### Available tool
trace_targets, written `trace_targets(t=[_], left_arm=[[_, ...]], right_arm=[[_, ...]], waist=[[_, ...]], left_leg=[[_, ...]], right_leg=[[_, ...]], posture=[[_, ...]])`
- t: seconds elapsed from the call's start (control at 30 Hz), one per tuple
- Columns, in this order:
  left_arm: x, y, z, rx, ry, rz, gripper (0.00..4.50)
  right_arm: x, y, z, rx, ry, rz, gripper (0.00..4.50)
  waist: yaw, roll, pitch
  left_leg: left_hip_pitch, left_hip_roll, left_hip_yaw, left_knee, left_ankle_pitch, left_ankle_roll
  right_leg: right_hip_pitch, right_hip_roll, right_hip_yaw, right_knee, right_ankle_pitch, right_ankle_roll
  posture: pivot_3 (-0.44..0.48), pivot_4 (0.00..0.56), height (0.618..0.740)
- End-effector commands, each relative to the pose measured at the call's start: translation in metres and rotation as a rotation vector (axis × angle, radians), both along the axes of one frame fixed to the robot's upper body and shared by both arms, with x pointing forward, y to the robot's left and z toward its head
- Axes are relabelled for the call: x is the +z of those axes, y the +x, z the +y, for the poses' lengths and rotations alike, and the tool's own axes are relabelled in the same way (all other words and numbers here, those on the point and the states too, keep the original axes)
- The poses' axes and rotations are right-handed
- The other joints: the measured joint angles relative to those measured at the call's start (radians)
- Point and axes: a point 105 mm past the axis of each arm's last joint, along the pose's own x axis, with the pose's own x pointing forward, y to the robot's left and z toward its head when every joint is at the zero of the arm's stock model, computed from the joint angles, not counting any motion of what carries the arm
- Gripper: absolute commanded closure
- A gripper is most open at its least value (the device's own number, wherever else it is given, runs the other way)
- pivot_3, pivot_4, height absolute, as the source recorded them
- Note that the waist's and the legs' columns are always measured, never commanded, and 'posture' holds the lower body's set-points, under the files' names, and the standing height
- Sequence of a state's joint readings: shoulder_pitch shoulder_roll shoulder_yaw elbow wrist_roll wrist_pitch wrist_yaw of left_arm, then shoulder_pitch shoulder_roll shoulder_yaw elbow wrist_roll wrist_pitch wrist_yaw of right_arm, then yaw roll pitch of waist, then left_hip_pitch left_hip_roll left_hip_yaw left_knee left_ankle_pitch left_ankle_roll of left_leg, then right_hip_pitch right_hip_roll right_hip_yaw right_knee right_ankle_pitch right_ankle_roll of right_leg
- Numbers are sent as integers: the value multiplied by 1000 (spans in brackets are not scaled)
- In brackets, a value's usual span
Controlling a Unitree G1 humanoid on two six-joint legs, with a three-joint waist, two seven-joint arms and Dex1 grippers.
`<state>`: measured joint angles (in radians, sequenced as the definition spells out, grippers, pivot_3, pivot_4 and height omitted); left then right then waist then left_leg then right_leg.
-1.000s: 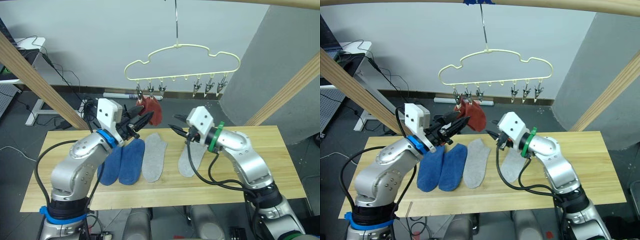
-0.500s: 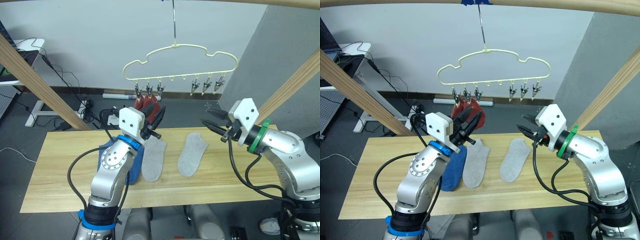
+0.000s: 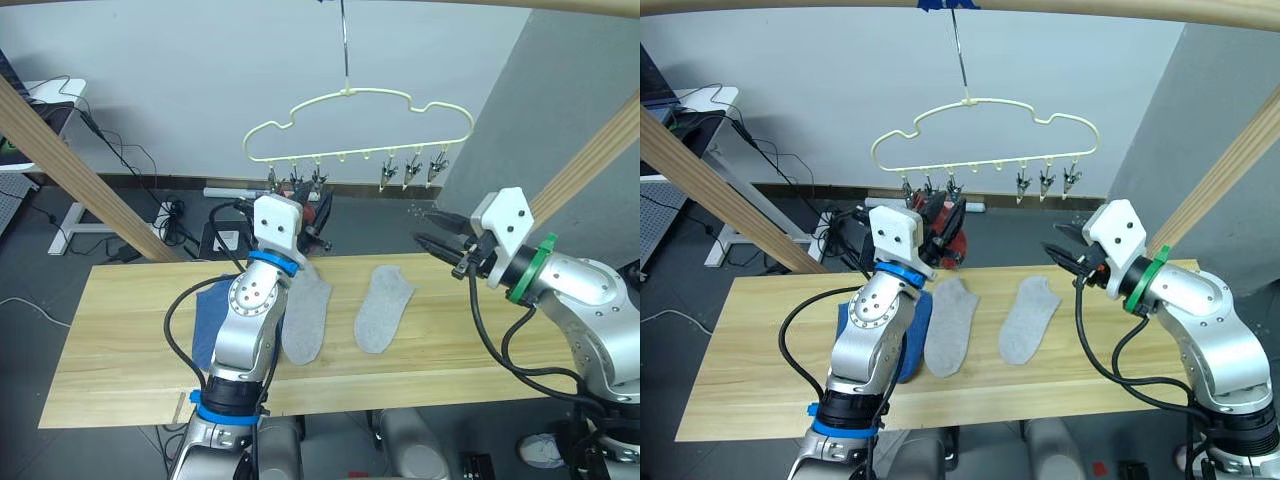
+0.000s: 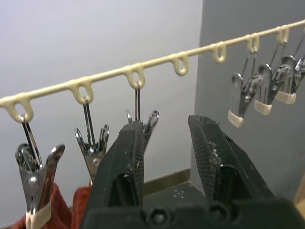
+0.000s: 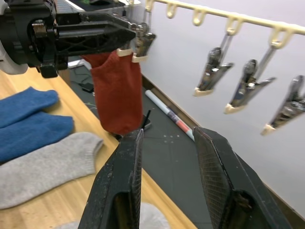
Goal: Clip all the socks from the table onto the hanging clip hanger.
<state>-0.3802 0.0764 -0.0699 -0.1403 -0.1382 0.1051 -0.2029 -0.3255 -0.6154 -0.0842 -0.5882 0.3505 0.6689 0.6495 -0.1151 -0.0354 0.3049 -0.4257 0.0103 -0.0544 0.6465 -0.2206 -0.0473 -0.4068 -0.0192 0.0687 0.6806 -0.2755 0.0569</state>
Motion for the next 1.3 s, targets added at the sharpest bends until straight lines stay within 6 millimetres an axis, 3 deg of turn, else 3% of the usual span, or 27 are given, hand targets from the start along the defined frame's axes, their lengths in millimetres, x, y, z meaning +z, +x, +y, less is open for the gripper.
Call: trace_targets(t=[0.03, 0.1, 0.2, 0.7, 0.97, 1.3], left_arm=[[10, -4, -1, -3, -22, -47, 2869], [10, -5, 0, 1, -33, -50, 2869], [10, -5, 0, 14, -24, -50, 2395], [7, 13, -4, 41, 6, -17, 2395], [17, 24, -5, 97, -1, -55, 2395], [19, 28, -8, 115, 3, -68, 2395]], right_arm=[[13, -6, 0, 8, 7, -49, 2790], [13, -6, -1, 5, 7, -48, 2790], [12, -5, -2, 2, 6, -45, 2790], [11, -6, -2, 11, 15, -30, 2790], [17, -16, 10, 132, 54, -19, 2790], [18, -16, 12, 160, 56, -17, 2790]], waist=[[0, 0, 0], [0, 0, 0], [-1, 0, 0], [-1, 0, 0], [-1, 0, 0], [-5, 0, 0]], left_leg=[[0, 0, 0, 0, 0, 0], [0, 0, 0, 0, 0, 0], [0, 0, 0, 0, 0, 0], [0, 0, 0, 0, 0, 0], [0, 0, 0, 0, 0, 0], [0, 0, 0, 0, 0, 0]], right_leg=[[0, 0, 0, 0, 0, 0], [0, 0, 0, 0, 0, 0], [0, 0, 0, 0, 0, 0], [0, 0, 0, 0, 0, 0], [0, 0, 0, 0, 0, 0], [0, 0, 0, 0, 0, 0]], posture=[[-260, 276, 740], [-260, 277, 740], [-257, 280, 740], [-262, 285, 740], [-268, 288, 740], [-265, 289, 740]])
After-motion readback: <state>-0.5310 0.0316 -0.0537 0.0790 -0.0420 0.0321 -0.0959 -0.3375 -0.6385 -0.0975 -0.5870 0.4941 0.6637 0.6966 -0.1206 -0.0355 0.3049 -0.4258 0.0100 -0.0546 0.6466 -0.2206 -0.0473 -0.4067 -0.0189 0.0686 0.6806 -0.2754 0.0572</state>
